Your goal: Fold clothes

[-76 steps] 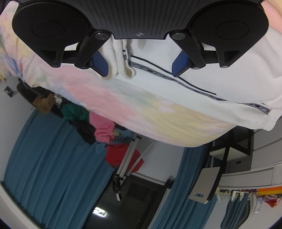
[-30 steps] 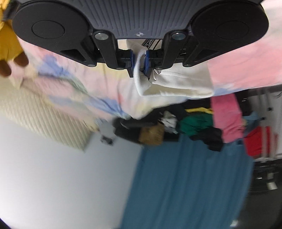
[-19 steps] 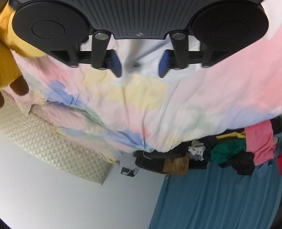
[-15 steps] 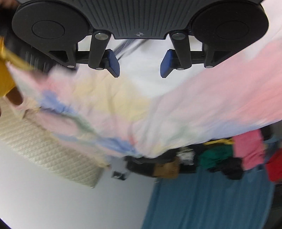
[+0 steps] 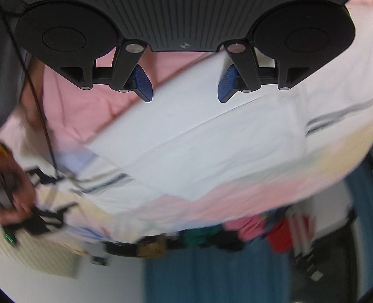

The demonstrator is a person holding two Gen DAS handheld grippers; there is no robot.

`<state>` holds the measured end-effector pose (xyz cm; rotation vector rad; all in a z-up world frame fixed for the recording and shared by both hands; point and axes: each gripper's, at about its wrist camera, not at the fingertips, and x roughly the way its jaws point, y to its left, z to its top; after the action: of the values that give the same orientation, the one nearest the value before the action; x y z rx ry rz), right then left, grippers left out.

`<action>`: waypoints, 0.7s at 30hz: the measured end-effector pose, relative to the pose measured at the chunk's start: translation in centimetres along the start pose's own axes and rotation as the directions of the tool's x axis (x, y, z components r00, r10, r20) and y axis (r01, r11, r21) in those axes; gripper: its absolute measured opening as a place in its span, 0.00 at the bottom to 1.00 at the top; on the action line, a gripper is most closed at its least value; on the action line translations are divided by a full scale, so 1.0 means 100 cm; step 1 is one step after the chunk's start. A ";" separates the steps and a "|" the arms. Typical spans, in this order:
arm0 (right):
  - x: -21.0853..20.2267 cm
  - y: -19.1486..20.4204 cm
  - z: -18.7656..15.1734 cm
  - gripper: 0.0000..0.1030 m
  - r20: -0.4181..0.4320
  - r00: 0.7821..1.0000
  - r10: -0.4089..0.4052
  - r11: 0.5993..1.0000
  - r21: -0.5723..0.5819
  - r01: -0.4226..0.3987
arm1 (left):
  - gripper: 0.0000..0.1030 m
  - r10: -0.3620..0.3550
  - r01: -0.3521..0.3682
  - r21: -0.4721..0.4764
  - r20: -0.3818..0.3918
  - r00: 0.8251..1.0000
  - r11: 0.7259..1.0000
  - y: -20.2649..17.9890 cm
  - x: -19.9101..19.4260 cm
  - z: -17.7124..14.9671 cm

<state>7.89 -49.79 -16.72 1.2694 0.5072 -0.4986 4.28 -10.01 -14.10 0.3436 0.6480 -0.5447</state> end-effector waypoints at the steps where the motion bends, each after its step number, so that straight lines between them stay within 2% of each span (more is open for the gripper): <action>1: 0.000 -0.003 0.002 0.59 -0.016 1.000 -0.005 1.000 0.023 0.005 | 0.63 -0.011 0.011 0.018 0.004 1.000 1.000 -0.006 0.003 0.002; 4: 0.011 -0.009 0.009 0.59 -0.061 0.997 -0.056 0.996 0.064 0.060 | 0.63 -0.037 0.037 0.014 0.001 0.999 0.999 -0.014 0.015 0.007; 7: 0.027 -0.002 0.012 0.58 -0.066 0.994 -0.091 0.994 0.056 0.094 | 0.63 -0.037 0.037 -0.021 -0.017 0.999 0.999 -0.012 0.027 0.009; 8: 0.033 0.000 0.014 0.43 -0.067 0.992 -0.102 0.993 0.054 0.106 | 0.63 -0.031 0.031 -0.025 -0.016 0.999 0.999 -0.011 0.026 0.009; 9: 0.036 0.007 0.014 0.26 -0.048 0.992 -0.116 0.993 0.019 0.117 | 0.63 -0.028 0.027 -0.033 -0.013 1.000 0.999 -0.009 0.026 0.010; 10: 0.037 0.020 0.015 0.14 -0.006 0.992 -0.128 0.991 -0.048 0.128 | 0.63 -0.028 0.027 -0.048 -0.007 1.000 0.998 -0.007 0.023 0.011; 11: 0.038 0.032 0.017 0.12 0.037 0.993 -0.116 0.987 -0.108 0.120 | 0.63 -0.029 0.029 -0.066 0.000 1.000 0.997 -0.004 0.018 0.011; 13: 0.039 0.053 0.022 0.09 0.115 0.992 -0.041 0.975 -0.213 0.065 | 0.63 -0.036 0.038 -0.104 0.019 0.999 0.994 0.003 0.012 0.011; 16: 0.053 0.074 0.026 0.09 0.186 0.982 0.037 0.924 -0.381 0.037 | 0.63 -0.038 0.042 -0.141 0.031 0.999 0.989 0.011 0.009 0.013; 17: 0.060 0.075 0.028 0.09 0.190 0.981 0.037 0.914 -0.404 0.044 | 0.63 -0.038 0.042 -0.149 0.031 0.999 0.988 0.013 0.009 0.013; 19: 0.076 0.064 0.033 0.11 0.166 0.986 -0.013 0.919 -0.386 0.077 | 0.63 -0.037 0.041 -0.166 0.030 0.999 0.985 0.017 0.008 0.014; 21: 0.081 0.050 0.038 0.10 0.131 0.991 -0.025 0.935 -0.348 0.070 | 0.63 -0.036 0.040 -0.183 0.029 0.999 0.982 0.021 0.007 0.015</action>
<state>17.61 -52.91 -17.03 0.8785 0.4975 -0.4988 6.71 -9.28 -13.14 0.1513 0.6757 -0.5207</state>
